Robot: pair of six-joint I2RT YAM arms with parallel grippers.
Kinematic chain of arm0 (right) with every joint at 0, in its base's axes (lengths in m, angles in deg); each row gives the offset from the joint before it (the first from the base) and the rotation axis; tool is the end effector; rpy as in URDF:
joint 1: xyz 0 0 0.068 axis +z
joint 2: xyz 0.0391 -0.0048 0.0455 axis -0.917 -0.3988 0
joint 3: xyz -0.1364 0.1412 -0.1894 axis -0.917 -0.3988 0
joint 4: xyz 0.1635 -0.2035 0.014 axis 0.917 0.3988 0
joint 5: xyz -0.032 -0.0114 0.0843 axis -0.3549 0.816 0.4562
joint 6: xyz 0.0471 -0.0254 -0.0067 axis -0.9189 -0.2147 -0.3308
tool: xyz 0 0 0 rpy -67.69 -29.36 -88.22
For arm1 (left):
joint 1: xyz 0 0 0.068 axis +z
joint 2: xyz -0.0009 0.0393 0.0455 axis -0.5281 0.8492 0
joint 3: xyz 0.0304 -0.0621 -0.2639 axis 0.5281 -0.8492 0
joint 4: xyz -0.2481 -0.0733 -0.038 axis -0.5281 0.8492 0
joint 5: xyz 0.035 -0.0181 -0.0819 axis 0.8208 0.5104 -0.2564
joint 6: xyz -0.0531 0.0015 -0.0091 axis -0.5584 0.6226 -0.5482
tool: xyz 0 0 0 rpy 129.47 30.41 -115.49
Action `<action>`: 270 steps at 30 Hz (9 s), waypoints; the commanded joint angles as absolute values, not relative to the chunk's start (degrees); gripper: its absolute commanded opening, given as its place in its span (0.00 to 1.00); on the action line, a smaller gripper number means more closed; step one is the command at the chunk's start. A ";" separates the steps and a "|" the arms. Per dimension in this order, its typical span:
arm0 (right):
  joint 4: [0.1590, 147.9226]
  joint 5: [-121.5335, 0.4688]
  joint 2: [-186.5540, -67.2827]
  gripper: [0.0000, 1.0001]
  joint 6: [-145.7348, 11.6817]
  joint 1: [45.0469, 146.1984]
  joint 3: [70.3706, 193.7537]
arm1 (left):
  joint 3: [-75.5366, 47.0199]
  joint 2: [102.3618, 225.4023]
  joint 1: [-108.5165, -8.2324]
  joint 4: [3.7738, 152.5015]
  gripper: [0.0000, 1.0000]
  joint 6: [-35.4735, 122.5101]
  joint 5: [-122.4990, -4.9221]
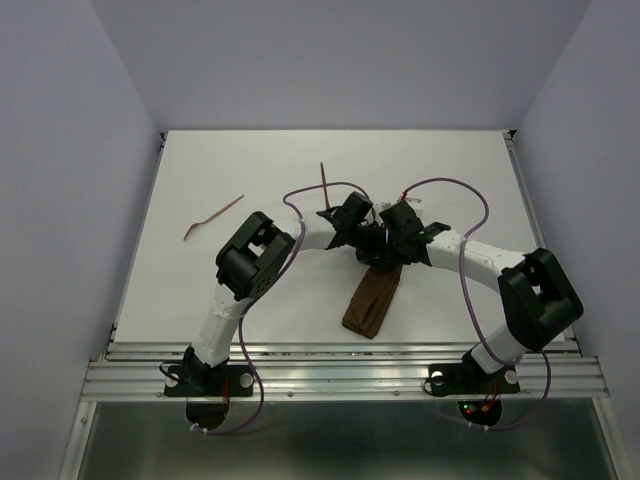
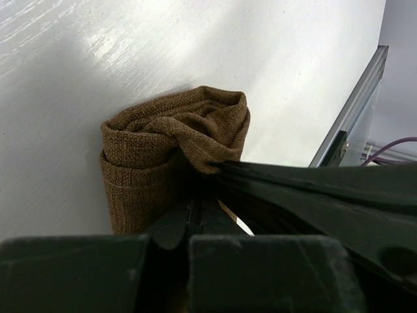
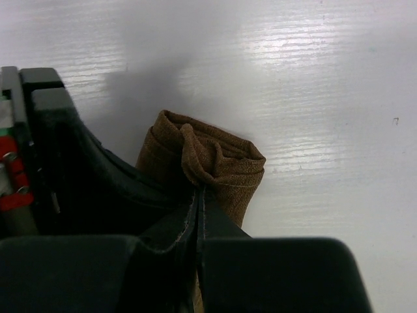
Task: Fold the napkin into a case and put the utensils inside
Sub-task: Stuff the top corner of the smaller-rectangle-folded napkin into the folded napkin, then smooth out the smaller rectangle-folded napkin at the center of the board, then pick up the smaller rectangle-folded napkin from the center of the board.
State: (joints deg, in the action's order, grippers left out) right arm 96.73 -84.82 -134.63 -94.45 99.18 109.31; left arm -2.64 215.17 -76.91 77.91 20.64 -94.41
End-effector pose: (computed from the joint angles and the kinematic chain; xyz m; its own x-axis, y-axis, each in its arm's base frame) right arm 0.2608 0.1553 0.1896 -0.8192 0.1149 -0.5618 0.0811 0.9931 0.0847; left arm 0.3200 -0.3521 0.1362 -0.8812 0.2597 -0.3949 0.4719 0.4348 -0.7670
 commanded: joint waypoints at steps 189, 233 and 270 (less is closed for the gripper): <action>90.92 -77.74 -118.45 0.29 -123.14 97.43 91.75 | -7.94 198.60 -88.30 97.91 0.15 39.01 -66.00; 96.82 -72.13 -117.12 0.81 -109.17 74.05 104.33 | 6.56 206.16 -97.53 106.08 0.52 33.65 -32.16; 97.18 -70.46 -114.84 0.84 -105.12 66.67 102.22 | 8.50 208.99 -96.83 105.65 0.00 41.03 -43.47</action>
